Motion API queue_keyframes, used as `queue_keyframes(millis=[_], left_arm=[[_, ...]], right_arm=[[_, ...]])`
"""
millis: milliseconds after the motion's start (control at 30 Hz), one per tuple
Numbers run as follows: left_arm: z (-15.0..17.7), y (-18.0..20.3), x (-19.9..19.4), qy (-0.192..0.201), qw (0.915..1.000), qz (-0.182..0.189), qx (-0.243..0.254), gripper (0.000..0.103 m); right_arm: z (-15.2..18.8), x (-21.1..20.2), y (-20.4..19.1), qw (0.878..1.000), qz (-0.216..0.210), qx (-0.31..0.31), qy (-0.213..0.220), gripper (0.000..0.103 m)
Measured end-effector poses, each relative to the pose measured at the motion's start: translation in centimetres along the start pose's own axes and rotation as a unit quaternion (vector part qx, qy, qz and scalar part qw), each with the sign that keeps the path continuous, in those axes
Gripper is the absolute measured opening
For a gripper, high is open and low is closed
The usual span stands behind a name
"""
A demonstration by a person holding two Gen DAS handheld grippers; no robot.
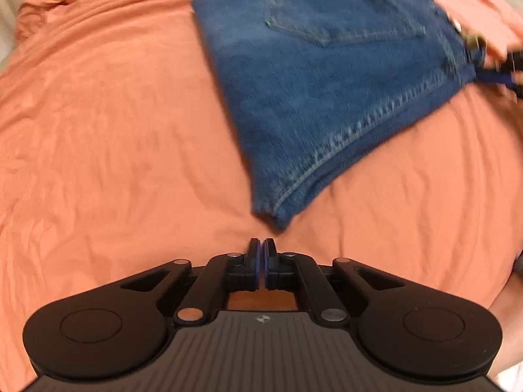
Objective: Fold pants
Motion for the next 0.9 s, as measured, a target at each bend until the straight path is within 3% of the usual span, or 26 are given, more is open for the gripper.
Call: queue_keyframes(millis=[67, 167, 267, 333, 400, 467, 567, 767, 900], left_arm=[[-0.1, -1.1, -0.8, 0.018, 0.9995, 0.004, -0.027, 0.014], [-0.1, -2.9, -2.3, 0.057, 0.9952, 0.021, -0.076, 0.017], [-0.3, -4.0, -3.8, 0.098, 0.9854, 0.039, -0.133, 0.028], [-1.1, -4.2, -4.0, 0.120, 0.9775, 0.045, -0.168, 0.037], [-1.9, -4.1, -3.8, 0.134, 0.9706, 0.050, -0.194, 0.042], [-2.7, -4.5, -3.1, 0.142, 0.9615, 0.059, -0.228, 0.048], [-3.7, -5.3, -2.0, 0.151, 0.9457, 0.086, -0.275, 0.065], [-4.9, -6.6, 2.2, 0.121, 0.9213, 0.155, -0.335, 0.074], [-5.3, -7.2, 4.8, 0.099, 0.9123, 0.171, -0.359, 0.074]], right_arm=[[0.2, -0.3, 0.4, 0.999, 0.049, -0.007, 0.000, 0.000], [-0.1, -1.4, 1.6, 0.999, 0.023, 0.033, 0.001, 0.000], [-0.3, -3.2, 1.3, 0.999, 0.006, 0.032, 0.025, 0.003], [-0.4, -4.2, 0.6, 0.999, -0.002, 0.020, 0.042, 0.018], [-0.6, -4.7, 0.0, 0.998, -0.031, 0.015, 0.055, 0.039], [-0.8, -4.8, -0.5, 0.997, -0.054, 0.007, 0.059, 0.050], [-1.0, -4.2, -0.5, 0.996, -0.074, 0.013, 0.057, 0.071], [-2.1, -1.3, 1.1, 0.995, -0.078, 0.056, 0.029, 0.074], [-1.7, 0.8, 2.3, 0.993, -0.086, 0.085, 0.001, 0.075]])
Point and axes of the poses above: each gripper's, at about its wrist camera, not at the fingertips, and x roughly the way its jaws point, y to its right, z to its underside, the point moved 1 cm from there along x, roughly the way its jaws point, and after that the axes turned 12 degrees about -z, right-handed, at the moved point
